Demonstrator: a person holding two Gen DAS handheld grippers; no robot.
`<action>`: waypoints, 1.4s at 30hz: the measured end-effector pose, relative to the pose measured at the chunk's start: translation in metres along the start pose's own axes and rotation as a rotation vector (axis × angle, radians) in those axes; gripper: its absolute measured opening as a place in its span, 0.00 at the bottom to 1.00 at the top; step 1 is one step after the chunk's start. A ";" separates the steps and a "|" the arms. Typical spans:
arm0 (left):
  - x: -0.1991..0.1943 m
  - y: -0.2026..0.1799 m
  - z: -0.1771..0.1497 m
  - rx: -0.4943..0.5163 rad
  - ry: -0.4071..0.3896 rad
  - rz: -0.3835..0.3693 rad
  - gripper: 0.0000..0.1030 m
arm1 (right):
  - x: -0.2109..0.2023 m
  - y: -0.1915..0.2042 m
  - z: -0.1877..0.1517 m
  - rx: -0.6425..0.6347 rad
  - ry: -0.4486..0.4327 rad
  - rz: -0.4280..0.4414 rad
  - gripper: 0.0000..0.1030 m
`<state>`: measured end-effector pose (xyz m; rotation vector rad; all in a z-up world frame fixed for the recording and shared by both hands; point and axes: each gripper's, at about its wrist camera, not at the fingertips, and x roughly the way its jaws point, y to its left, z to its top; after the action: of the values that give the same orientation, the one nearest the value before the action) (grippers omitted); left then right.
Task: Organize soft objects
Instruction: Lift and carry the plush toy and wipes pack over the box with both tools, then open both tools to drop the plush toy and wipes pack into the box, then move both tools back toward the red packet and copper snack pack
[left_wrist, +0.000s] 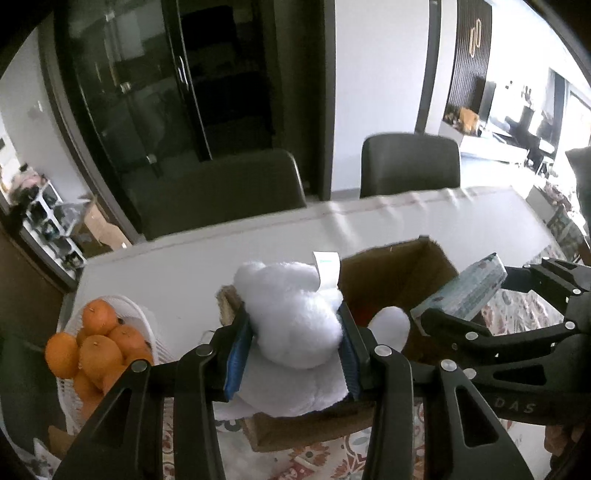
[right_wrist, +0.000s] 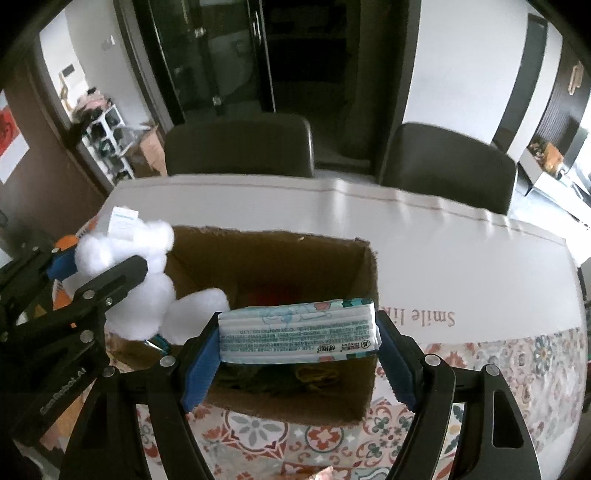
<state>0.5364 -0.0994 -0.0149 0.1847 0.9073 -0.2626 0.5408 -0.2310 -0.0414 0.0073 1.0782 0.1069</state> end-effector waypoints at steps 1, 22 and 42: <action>0.006 0.001 -0.001 0.000 0.014 -0.005 0.42 | 0.006 -0.001 0.000 -0.001 0.012 -0.001 0.76; 0.005 0.000 -0.012 0.007 0.065 0.063 0.69 | 0.005 -0.006 -0.005 0.017 0.008 -0.113 0.80; -0.059 0.007 -0.066 -0.005 0.025 0.041 0.69 | -0.066 0.022 -0.067 0.142 -0.112 -0.138 0.80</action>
<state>0.4547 -0.0663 -0.0076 0.2018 0.9277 -0.2206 0.4490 -0.2185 -0.0137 0.0659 0.9699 -0.0932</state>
